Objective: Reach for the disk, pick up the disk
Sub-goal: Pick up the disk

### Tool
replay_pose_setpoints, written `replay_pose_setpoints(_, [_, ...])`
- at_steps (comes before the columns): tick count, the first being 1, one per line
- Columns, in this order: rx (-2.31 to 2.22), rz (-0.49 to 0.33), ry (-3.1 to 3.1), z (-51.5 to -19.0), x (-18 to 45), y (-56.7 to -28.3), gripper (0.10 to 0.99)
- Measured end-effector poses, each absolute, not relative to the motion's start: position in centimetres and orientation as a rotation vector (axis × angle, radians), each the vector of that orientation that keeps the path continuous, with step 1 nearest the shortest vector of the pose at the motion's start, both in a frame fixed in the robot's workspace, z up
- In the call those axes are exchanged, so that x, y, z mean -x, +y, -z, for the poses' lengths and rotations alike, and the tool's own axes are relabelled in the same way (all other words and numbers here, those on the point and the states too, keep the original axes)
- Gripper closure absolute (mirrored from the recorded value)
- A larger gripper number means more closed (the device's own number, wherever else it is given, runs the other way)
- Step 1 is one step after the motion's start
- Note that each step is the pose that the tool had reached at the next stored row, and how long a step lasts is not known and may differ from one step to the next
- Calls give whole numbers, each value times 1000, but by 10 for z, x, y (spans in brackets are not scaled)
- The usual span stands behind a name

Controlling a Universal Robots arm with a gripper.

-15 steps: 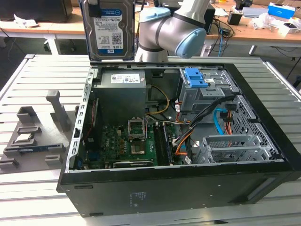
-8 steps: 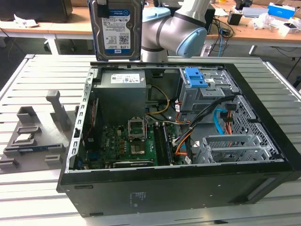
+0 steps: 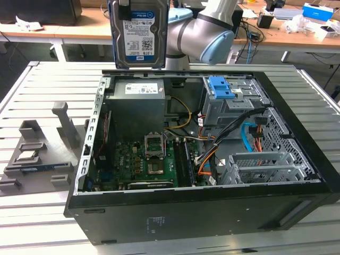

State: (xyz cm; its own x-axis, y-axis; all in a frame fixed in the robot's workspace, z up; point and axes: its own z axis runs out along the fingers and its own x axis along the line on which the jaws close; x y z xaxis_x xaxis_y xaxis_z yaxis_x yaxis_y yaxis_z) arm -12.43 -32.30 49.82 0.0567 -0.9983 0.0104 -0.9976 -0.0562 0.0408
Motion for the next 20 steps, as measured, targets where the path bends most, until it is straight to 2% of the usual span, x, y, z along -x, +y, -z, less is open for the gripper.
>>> replay_pose_setpoints(6, [-2256,32,-2132,-498,94,-323,718])
replay_pose_setpoints(7, [-2266,59,-2148,-498,88,-323,718])
replay_pose_setpoints(8, [-2270,81,-2164,-498,88,-324,718])
replay_pose_setpoints(20, [-2216,82,-2223,-497,88,-328,718])
